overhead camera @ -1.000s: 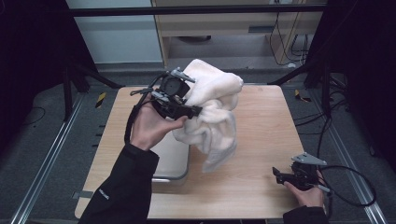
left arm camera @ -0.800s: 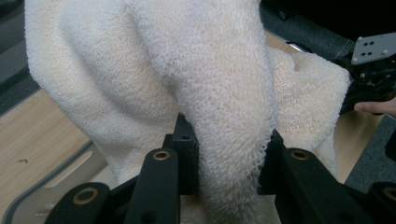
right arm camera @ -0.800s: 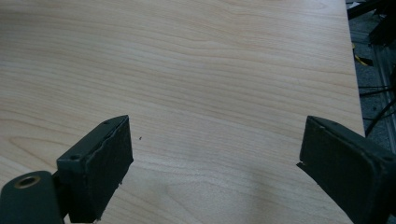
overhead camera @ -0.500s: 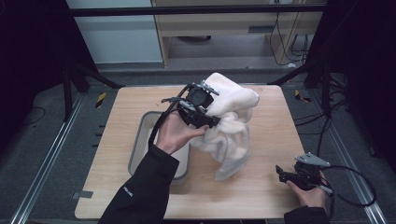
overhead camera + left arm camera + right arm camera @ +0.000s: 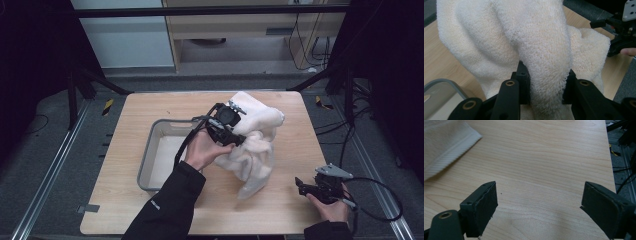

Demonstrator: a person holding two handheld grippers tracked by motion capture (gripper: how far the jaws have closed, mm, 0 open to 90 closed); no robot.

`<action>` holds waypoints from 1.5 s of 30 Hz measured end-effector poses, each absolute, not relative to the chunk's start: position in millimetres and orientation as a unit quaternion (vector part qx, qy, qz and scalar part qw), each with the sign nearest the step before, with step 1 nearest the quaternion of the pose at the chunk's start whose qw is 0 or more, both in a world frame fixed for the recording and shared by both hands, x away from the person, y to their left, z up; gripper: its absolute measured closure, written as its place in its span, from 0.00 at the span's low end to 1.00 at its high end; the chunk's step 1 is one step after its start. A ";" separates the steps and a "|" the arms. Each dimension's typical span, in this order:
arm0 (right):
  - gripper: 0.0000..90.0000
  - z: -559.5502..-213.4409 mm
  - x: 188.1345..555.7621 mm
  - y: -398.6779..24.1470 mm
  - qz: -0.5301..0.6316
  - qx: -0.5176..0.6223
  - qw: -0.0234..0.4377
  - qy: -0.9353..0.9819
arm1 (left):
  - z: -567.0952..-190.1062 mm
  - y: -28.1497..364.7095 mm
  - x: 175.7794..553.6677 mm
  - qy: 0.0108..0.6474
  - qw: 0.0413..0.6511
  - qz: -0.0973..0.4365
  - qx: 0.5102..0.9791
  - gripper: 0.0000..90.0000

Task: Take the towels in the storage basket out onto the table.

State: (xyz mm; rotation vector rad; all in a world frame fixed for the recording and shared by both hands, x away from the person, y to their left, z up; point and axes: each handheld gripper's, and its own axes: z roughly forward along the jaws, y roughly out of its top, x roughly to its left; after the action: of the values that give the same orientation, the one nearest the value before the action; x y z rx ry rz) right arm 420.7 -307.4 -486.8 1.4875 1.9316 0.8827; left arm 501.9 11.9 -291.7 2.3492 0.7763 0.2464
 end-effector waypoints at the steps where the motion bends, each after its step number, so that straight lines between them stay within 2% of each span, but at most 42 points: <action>1: 0.15 -486.9 420.7 -307.3 0.327 0.552 0.272 0.717 | -295.4 10.3 502.6 0.295 0.321 0.092 0.895 0.76; 7: 0.15 -487.7 421.2 -307.2 0.326 0.552 0.270 0.719 | -315.6 4.7 508.3 0.296 0.323 0.074 0.896 0.76; 30: 0.15 -489.8 422.0 -305.7 0.320 0.553 0.263 0.723 | -374.6 -12.6 515.0 0.307 0.287 0.056 0.906 0.73; 45: 0.14 -490.8 422.7 -306.3 0.318 0.553 0.264 0.724 | -404.8 -21.4 515.1 0.315 0.274 0.045 0.908 0.64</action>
State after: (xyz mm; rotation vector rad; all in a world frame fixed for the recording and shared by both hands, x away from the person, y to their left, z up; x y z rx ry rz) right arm 422.7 -306.3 -490.8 1.4940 1.9570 0.8594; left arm 515.1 -21.4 -404.8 2.4411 0.8465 0.1214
